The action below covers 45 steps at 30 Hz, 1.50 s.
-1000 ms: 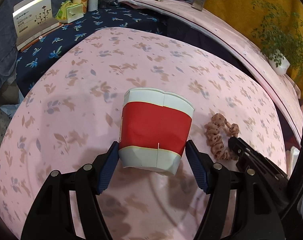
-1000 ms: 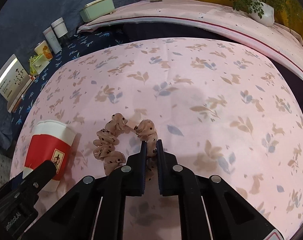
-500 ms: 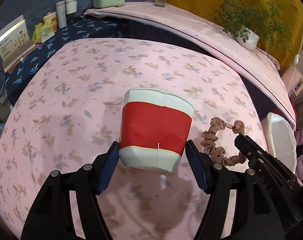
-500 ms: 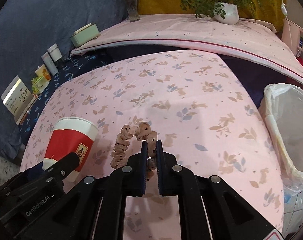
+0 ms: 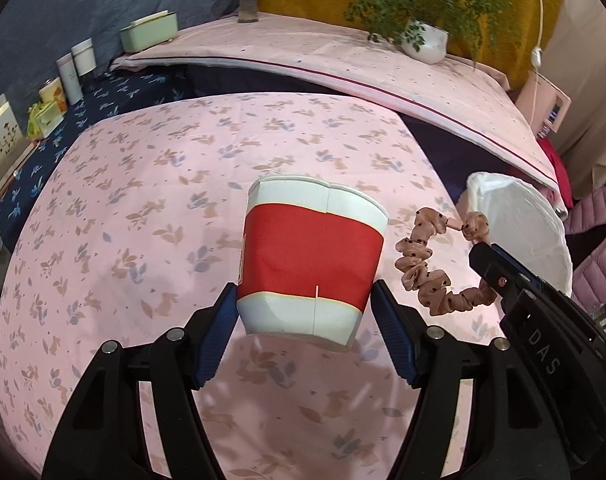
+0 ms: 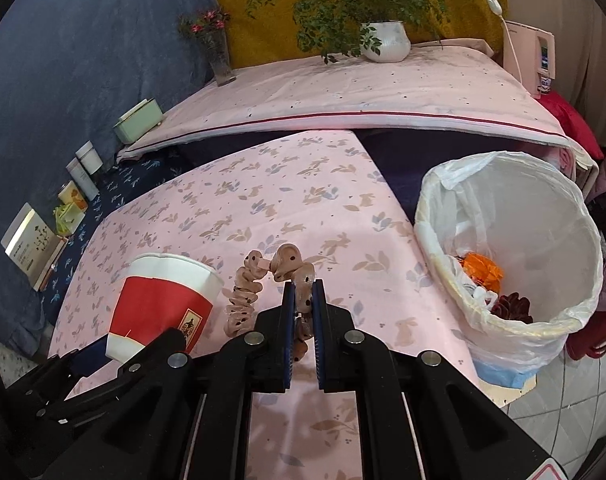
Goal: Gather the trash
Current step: 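Carry the paper cup and pink scrunchie over the bin with both grippers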
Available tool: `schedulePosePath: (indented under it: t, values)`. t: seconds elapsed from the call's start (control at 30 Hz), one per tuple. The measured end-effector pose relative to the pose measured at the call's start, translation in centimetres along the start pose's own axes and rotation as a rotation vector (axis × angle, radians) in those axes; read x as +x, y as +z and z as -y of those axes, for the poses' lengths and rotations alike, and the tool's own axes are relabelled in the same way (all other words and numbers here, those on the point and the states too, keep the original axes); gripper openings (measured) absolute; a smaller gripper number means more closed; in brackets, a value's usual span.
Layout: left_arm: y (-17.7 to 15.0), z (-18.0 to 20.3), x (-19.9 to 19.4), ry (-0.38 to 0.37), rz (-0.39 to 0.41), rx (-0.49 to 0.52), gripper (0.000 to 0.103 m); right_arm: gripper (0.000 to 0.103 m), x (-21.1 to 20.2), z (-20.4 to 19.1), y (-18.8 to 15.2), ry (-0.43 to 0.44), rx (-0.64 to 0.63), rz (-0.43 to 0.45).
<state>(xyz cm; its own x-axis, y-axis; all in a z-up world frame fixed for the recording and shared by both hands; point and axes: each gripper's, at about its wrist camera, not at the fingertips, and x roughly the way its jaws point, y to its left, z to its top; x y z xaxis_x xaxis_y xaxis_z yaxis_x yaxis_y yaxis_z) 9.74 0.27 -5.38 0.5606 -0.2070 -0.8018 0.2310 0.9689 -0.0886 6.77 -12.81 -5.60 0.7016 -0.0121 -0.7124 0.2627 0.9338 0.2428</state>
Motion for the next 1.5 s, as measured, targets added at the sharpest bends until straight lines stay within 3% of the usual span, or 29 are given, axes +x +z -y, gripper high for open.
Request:
schedulePosePath:
  t: [1.13,1.5]
  values:
    - [-1.0,12.2,0.3,-0.054,-0.022,0.222,0.064,0.008,-3.8,11.7,-0.3,-0.074,0.196,0.069]
    - [0.1,15.8,1.9,-0.127,-0.046,0.265,0.064,0.008,-3.7,16.2,0.5,-0.122,0.272,0.088]
